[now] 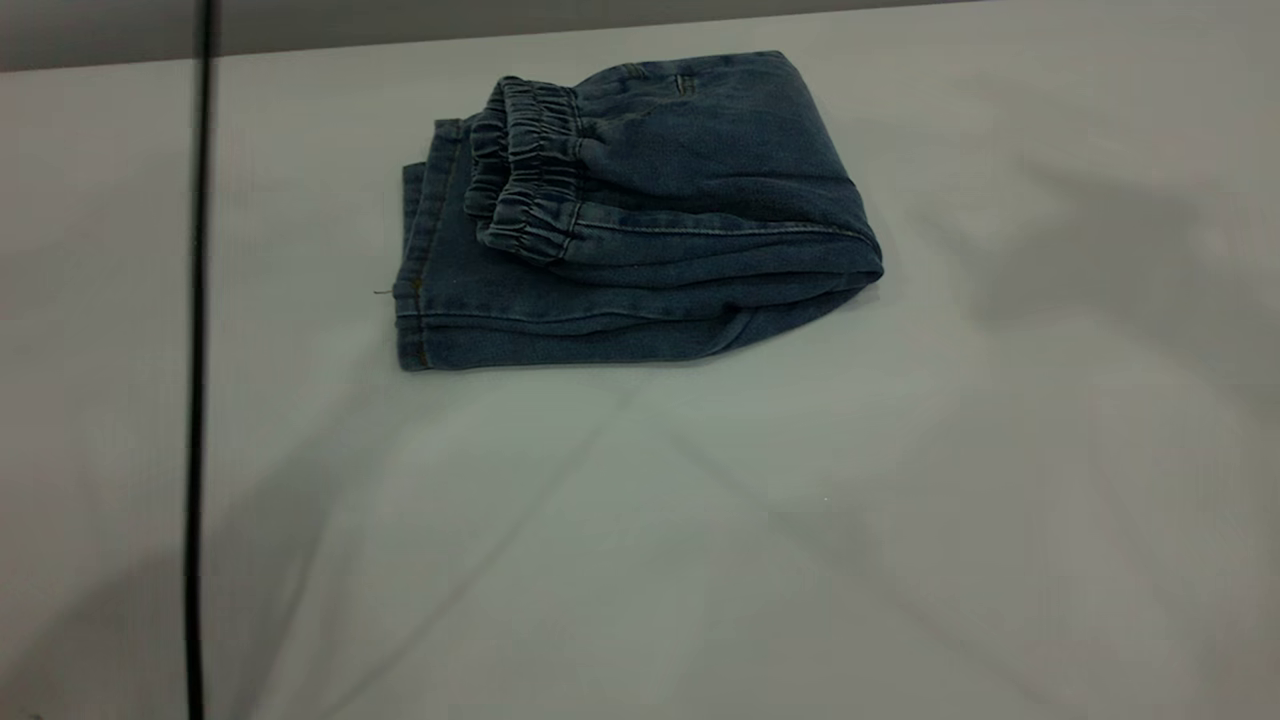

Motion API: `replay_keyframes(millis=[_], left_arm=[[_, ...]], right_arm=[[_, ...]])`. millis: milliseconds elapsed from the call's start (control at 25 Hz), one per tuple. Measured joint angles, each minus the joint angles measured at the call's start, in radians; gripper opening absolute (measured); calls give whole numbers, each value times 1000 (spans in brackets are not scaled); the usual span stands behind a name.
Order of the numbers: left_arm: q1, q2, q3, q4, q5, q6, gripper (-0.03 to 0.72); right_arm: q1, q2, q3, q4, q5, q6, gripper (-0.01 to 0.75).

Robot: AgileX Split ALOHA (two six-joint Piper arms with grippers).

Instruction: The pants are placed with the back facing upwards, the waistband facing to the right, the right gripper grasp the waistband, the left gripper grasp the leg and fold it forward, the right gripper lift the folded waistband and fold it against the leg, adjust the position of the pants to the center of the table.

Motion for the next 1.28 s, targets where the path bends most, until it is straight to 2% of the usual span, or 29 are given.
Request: replay_keyframes(millis=[240,440,920,1280], left_arm=[[0,-218,6,5,0,-25,507],[0,-420,105,1,0,-57,507],[0,-943,645,-63,-4,-110,507],[0,-1299,1047,-58,-5,-110,507]], right_arm=[[64,-236,169,97,0,-68,570],[75,-460,406,94,-1,-104,570],[75,-974,976,83,0,-128,570],[75,-1237,1201,43,0,-108,570]])
